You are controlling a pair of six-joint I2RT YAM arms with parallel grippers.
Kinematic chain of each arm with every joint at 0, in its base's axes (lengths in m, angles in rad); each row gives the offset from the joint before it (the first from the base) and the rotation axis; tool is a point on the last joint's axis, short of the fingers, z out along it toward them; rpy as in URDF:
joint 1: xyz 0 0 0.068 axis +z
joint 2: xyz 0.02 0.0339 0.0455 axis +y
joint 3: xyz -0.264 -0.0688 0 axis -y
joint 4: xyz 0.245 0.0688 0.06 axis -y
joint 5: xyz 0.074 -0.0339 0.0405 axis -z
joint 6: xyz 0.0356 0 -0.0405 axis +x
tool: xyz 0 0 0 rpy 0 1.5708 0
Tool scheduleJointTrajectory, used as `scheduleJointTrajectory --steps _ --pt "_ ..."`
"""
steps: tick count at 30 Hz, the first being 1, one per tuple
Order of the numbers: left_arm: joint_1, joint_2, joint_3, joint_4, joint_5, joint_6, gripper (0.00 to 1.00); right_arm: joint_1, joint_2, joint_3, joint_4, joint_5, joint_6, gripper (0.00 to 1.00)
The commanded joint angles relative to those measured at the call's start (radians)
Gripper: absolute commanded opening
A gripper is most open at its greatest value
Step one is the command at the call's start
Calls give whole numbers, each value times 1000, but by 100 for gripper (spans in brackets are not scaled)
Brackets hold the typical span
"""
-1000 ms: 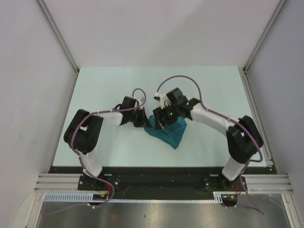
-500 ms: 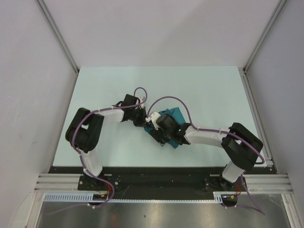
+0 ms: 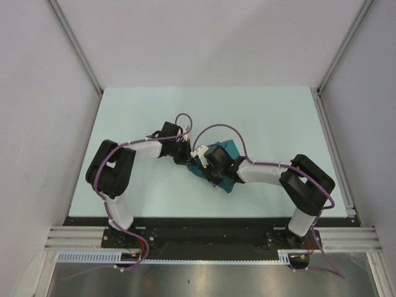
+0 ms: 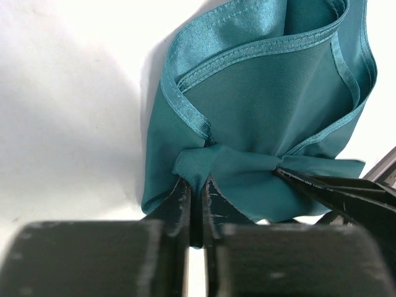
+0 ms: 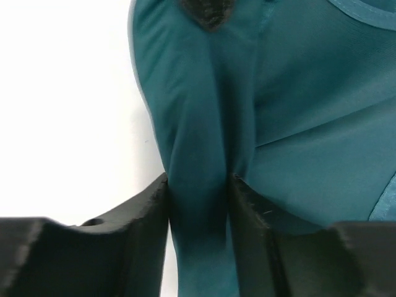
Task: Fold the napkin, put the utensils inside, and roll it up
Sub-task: Roll the napkin with the utensil
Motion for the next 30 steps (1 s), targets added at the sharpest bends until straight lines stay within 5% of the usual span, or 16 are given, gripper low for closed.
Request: scheduleJointTrajectory --steps 1,2,3,6,12,18,30 --pt "3 -30 30 15 -26 25 23 -92 45 31 -92 -245 99 34" --pt "6 -54 32 19 -39 17 33 -107 53 37 -100 -292 112 31" --pt "12 -68 30 24 -49 14 55 -121 65 42 -108 -382 133 28" --pt "35 -129 18 21 -102 15 72 -161 83 68 -155 -524 168 21" --pt "51 -269 -89 38 -208 14 77 -222 154 144 -224 -742 236 17" --pt "50 -350 -250 191 -171 11 77 -256 223 154 -182 -868 282 17" --pt "21 -234 -274 377 -66 -23 77 -334 283 63 12 -998 394 15"
